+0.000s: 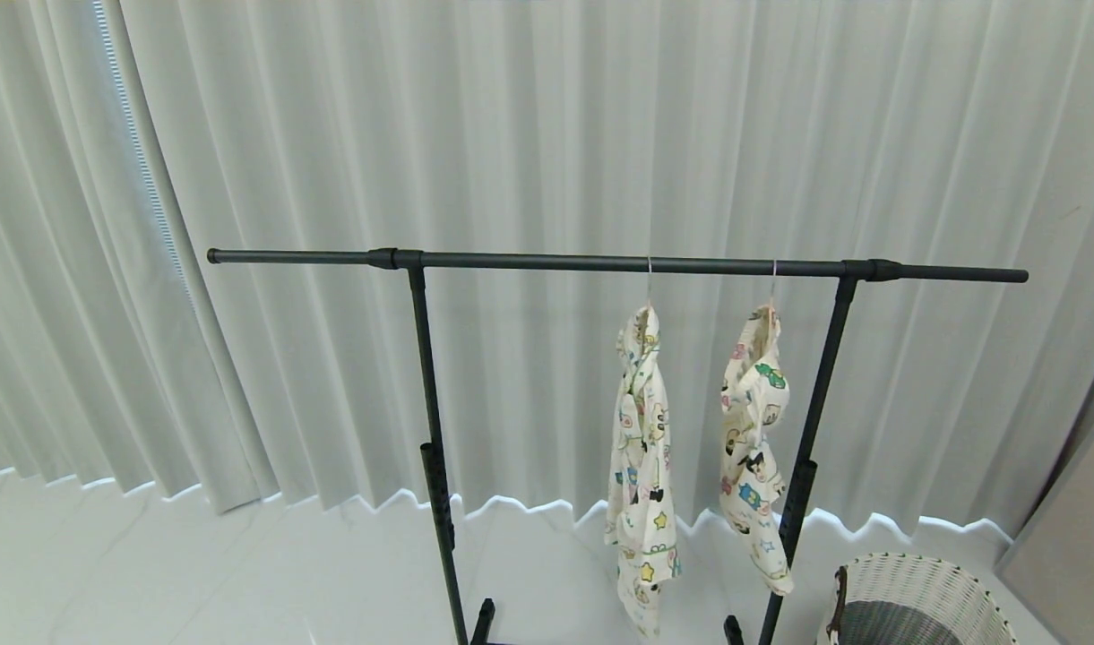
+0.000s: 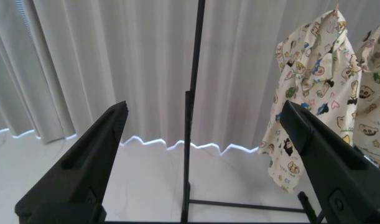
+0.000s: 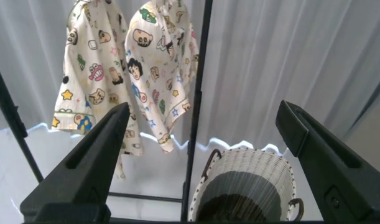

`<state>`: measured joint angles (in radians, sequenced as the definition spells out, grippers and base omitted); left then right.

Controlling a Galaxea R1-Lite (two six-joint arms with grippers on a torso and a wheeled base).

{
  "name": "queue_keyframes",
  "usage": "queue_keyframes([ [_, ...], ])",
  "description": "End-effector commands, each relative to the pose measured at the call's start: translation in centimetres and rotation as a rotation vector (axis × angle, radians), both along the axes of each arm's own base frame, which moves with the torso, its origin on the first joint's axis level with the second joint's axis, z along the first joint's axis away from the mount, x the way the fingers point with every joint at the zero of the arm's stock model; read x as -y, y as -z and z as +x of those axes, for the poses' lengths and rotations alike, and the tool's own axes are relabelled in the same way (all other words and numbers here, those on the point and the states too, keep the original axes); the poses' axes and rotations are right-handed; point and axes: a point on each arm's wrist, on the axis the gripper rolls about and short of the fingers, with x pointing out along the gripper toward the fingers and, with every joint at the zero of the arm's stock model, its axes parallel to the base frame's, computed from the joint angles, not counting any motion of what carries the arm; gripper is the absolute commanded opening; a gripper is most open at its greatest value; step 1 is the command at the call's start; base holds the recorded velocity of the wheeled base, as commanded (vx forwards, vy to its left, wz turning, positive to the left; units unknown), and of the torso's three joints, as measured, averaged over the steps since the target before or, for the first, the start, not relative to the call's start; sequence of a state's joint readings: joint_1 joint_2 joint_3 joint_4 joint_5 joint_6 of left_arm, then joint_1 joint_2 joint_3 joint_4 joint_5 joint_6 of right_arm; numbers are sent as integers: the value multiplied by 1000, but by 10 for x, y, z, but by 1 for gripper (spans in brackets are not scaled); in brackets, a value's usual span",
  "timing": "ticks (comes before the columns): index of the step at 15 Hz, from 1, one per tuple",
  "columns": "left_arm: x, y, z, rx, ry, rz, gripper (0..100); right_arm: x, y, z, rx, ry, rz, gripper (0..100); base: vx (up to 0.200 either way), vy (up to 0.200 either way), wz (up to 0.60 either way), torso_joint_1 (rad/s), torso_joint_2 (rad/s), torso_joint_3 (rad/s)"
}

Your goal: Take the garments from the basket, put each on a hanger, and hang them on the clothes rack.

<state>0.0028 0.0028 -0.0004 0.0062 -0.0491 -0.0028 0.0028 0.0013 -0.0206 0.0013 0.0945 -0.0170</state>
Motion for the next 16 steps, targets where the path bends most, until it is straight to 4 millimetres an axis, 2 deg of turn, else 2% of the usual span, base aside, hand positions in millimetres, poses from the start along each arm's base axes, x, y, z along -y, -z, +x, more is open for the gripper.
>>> queue_keyframes([
  [1,0,0,0,1,0,0,100,0,0,0,2,-1,11,100,0,0,0,0,0,0],
  [11,0,0,0,1,0,0,100,0,-1,0,3,2,138,100,0,0,0,0,0,0],
  [14,0,0,0,1,0,0,100,3,-1,1,51,149,-61,100,0,0,0,0,0,0],
  [15,0,0,0,1,-2,0,100,5,-1,1,47,221,-89,100,0,0,0,0,0,0],
  [16,0,0,0,1,0,0,100,5,-1,1,43,209,-59,100,0,0,0,0,0,0],
])
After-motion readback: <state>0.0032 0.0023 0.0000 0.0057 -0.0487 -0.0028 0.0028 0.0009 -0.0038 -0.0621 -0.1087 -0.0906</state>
